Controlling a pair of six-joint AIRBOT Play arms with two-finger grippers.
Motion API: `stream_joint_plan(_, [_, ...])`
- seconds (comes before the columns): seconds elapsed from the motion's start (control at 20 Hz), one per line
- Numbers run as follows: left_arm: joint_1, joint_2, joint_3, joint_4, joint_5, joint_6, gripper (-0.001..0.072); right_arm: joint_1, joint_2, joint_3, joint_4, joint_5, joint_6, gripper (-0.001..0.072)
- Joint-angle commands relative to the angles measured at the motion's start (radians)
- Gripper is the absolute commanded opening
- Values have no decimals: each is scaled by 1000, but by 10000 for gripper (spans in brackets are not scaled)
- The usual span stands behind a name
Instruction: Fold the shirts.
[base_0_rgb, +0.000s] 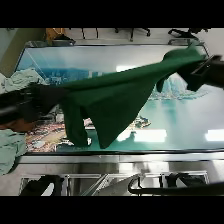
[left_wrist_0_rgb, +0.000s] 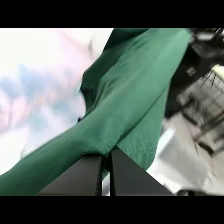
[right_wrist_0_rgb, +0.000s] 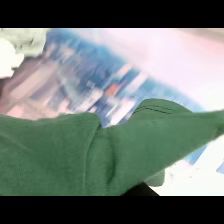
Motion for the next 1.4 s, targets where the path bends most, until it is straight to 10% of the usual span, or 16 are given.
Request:
stream_joint_plan(0.0, [-74,-129,-201,24,31,61,13,1,-132,-187,68,43,-4,20])
stream_joint_plan(0.2, [-114,-411,-328,25,171,157,29,7,-330,-390,68,-91,-19,20])
stream_joint_plan(0.3, [-82,-541,-288,23,179,200,652,6,-434,-394,72,-162,-26,28])
stream_joint_plan(0.35, [-53,-595,-247,22,158,199,700,6,-467,-383,72,-188,-26,44])
stream_joint_plan(0.45, [25,-678,-134,24,66,198,700,4,-496,-334,69,-216,-26,364])
stream_joint_plan(0.6, [151,-724,-18,24,-141,173,701,4,-448,-267,-11,-217,-13,513])
stream_joint_plan(0.9, [232,-610,-266,146,-142,169,701,-108,-285,-263,-422,-144,322,525])
stream_joint_plan(1.1, [172,-558,-486,145,-22,181,701,-166,-237,-320,-335,72,372,525])
stream_joint_plan(1.35, [6,-581,-557,126,205,181,701,-18,-163,-641,-236,-58,384,524])
